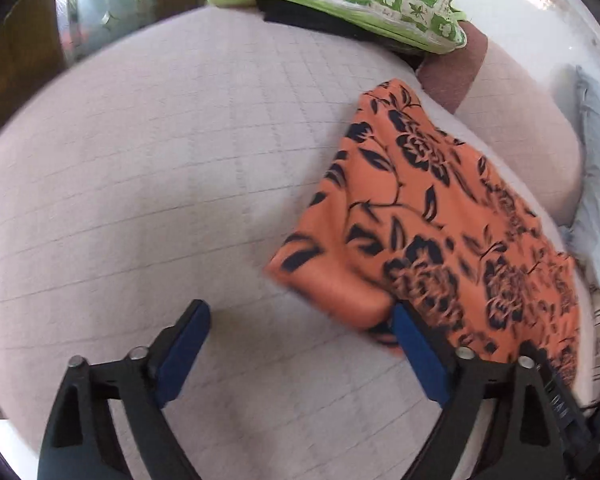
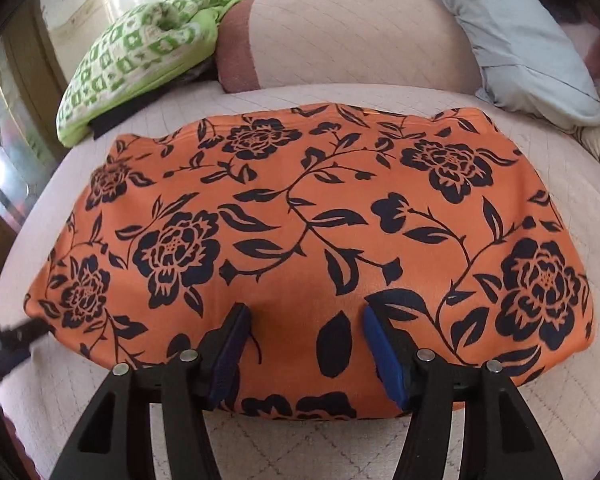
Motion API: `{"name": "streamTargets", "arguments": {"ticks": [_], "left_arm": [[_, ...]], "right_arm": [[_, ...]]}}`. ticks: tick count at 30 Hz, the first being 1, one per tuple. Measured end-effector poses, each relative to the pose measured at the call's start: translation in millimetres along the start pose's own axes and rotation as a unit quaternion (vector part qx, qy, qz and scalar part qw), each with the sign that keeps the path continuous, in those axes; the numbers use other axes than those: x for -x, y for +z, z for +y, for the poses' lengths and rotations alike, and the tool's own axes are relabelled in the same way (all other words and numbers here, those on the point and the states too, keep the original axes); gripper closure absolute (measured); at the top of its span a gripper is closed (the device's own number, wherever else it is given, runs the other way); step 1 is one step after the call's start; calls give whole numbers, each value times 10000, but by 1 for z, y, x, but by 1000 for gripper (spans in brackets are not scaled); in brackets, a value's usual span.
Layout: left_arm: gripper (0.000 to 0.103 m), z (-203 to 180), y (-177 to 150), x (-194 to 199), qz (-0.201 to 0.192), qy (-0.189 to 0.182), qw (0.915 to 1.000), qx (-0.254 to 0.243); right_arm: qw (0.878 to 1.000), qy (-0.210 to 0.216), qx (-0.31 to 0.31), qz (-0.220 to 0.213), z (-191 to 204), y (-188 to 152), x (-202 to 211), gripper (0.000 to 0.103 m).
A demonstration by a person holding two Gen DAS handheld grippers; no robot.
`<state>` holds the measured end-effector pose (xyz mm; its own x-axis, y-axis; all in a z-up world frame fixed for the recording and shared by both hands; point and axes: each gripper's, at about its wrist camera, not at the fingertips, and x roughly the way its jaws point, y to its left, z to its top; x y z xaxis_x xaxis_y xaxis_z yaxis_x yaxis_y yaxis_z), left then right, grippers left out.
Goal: Fold small clothes
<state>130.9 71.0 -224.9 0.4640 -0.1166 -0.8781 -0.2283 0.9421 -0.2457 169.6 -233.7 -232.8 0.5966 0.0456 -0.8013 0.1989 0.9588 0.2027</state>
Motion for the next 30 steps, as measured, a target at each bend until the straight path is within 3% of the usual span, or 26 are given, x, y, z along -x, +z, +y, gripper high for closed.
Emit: {"name": "streamTargets", "arguments": {"ticks": [2,4,10,14,16,19,20,21,22,26,30], "left_arm": [[22,-2,7,-5,-118,-51,9999,71],[45,-7,11,-10,-189,-123,9997,31],[66,-11,20,-23,-388,-446,9980,204],[67,-7,20,-23,-420,-601,9971,215],[51,-9,22,-27,-436,-772,9958,240],[49,-16,26,-32,-506,-755,9958,41],[53,-18,26,-32,-528,-658,9964,-44],[69,-20,27,-32,-552,-592,9967,-68],[75,-19,28,-33,-552,-626,9965,-62],[81,-22,29,-27,-635,-764,9951,7],[82,-37,25,-4,-1077,-808,9905,-289]], "right_arm": [[10000,71,-27,8,-3,1,0,39],[9999,99,25,16,-5,2,-2,39],[9999,149,34,13,-5,2,-2,39],[9998,198,-19,21,-7,1,0,39],[9997,245,-89,22,-9,0,1,39],[9994,307,-185,7,-12,-1,3,40],[9992,326,-210,-3,-13,-1,4,40],[9989,368,-274,-27,-16,-2,6,41],[9985,419,-341,-50,-19,-3,8,41],[9949,666,-668,-354,-36,-2,23,42],[9902,995,-697,-696,-38,4,38,53]]}}
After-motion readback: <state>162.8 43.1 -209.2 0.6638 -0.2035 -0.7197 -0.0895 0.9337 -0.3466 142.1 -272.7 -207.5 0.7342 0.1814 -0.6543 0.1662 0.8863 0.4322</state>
